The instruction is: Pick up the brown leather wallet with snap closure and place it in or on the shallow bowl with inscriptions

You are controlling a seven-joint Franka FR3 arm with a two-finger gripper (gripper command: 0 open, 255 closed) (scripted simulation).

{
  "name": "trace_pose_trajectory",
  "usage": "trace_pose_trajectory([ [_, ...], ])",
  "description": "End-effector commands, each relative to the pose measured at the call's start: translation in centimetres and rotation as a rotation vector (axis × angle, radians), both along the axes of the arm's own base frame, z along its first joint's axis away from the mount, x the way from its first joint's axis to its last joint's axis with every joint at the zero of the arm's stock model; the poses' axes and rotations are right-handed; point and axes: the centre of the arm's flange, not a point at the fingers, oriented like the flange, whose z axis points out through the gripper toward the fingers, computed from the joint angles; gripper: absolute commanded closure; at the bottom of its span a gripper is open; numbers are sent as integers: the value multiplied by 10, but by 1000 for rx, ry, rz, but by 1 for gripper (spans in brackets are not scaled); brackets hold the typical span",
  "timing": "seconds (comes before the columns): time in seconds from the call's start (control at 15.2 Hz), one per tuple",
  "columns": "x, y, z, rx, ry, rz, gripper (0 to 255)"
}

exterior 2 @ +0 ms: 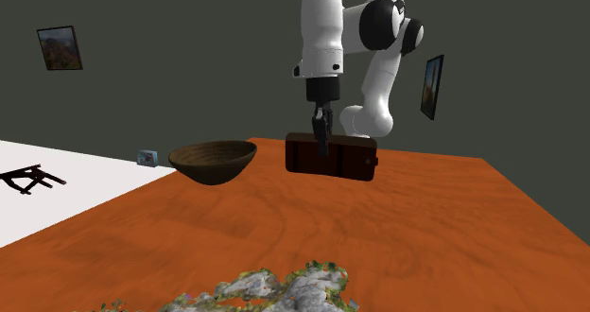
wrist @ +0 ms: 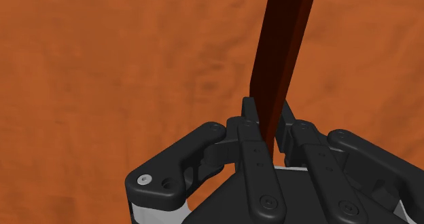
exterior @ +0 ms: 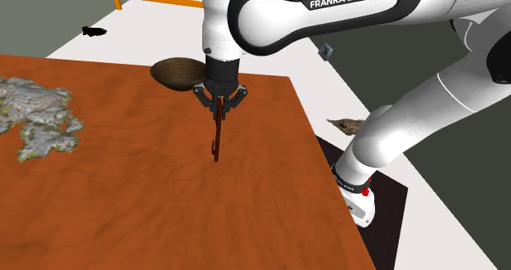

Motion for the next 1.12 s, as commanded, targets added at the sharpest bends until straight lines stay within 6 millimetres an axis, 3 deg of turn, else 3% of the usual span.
trace_pose_trajectory([
  [0.0,0,0,0,0,0,0,255],
  [1.06,0,0,79,0,0,0,255],
])
